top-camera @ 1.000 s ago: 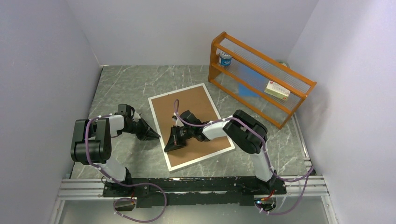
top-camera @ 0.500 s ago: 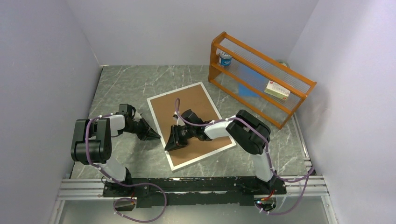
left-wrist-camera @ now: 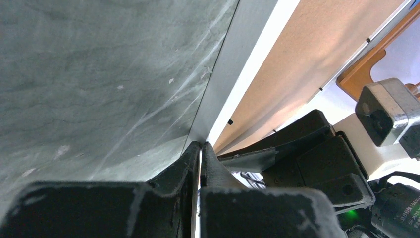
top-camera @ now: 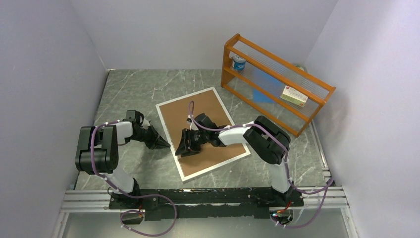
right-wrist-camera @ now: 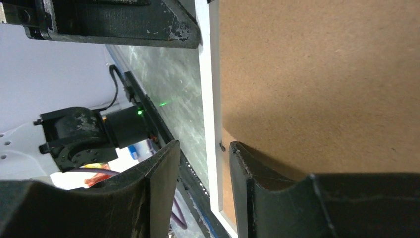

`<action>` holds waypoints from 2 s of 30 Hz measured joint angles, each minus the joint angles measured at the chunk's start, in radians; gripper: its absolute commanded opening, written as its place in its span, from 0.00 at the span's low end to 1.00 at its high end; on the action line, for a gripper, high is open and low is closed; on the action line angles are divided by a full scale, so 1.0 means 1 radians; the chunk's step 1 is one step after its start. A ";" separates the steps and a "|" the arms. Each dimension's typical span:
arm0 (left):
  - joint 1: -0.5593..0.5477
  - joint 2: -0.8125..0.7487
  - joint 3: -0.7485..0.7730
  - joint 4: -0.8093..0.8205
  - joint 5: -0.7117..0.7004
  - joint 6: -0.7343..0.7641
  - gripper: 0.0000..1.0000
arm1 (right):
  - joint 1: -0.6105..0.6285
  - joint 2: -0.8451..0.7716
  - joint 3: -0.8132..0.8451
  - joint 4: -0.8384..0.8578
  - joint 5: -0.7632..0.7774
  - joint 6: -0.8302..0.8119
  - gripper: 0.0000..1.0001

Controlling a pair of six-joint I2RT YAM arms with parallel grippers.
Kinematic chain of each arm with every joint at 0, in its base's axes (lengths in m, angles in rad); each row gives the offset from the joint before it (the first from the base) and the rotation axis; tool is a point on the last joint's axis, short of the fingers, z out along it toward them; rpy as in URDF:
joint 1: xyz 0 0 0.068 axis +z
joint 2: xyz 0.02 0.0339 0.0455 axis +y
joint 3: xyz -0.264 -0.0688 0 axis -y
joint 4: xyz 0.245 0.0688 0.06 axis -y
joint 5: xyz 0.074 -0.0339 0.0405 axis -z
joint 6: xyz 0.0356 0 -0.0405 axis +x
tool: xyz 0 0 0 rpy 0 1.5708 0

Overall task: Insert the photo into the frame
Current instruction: Install the photo frame at the center of the board.

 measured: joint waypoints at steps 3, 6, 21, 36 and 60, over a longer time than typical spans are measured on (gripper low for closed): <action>0.000 0.003 0.003 -0.003 0.005 0.000 0.10 | 0.000 -0.021 0.010 -0.051 0.040 -0.030 0.44; 0.000 0.003 0.003 -0.002 0.007 0.000 0.18 | -0.001 -0.053 0.022 -0.117 0.106 -0.072 0.39; 0.015 -0.179 0.124 -0.048 -0.059 0.015 0.54 | -0.034 -0.099 0.169 -0.362 0.293 -0.164 0.26; 0.032 0.093 0.194 -0.051 -0.070 0.111 0.43 | -0.012 0.106 0.438 -0.291 0.193 -0.199 0.26; 0.036 0.208 0.316 -0.199 -0.045 0.147 0.13 | -0.068 0.276 0.484 -0.202 -0.019 -0.133 0.00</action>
